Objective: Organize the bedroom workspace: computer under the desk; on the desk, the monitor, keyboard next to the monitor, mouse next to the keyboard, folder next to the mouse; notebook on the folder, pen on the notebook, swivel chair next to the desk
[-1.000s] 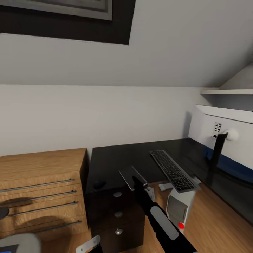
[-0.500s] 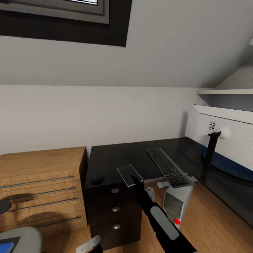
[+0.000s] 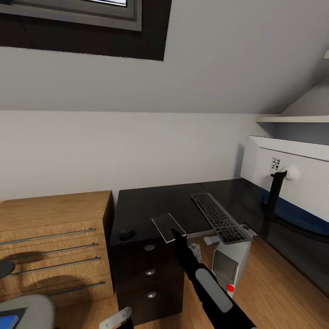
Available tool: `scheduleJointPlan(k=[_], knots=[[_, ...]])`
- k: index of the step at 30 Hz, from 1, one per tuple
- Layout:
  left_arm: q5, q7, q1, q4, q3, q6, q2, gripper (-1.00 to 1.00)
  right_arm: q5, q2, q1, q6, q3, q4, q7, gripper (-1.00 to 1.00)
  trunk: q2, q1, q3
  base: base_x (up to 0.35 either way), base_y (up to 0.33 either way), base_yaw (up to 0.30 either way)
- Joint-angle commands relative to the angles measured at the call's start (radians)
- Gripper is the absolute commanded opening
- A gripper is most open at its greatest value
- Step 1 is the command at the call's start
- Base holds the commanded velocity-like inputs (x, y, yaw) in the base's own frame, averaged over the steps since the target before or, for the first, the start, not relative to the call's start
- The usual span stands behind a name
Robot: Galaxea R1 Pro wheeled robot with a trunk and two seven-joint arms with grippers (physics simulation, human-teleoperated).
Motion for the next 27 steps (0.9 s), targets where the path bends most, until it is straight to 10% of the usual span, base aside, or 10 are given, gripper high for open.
scheduleJointPlan(k=[1, 10, 16, 27], knots=[[0.004, 0.005, -0.001, -0.001, -0.003, 0.003, 0.001, 1.00, -0.008, 0.000, -0.001, -0.012, 0.005, -0.001, -0.003, 1.00, -0.001, 0.000, -0.001, 0.000, 0.000, 0.000], [0.007, 0.003, -0.001, 0.010, -0.002, 0.003, 0.002, 1.00, 0.130, -0.019, 0.031, -0.108, 0.009, 0.009, 0.007, 1.00, 0.048, -0.027, 0.021, 0.000, 0.000, 0.000], [0.005, 0.002, -0.001, 0.024, -0.004, 0.001, 0.001, 1.00, 0.300, -0.053, 0.173, -0.249, 0.009, -0.006, 0.143, 1.00, 0.090, -0.050, 0.040, 0.000, 0.000, 0.000], [0.007, 0.002, -0.001, 0.027, -0.001, 0.003, 0.002, 1.00, 0.380, -0.071, 0.284, -0.322, 0.008, -0.004, 0.225, 1.00, 0.167, -0.092, 0.074, 0.000, 0.000, 0.000]])
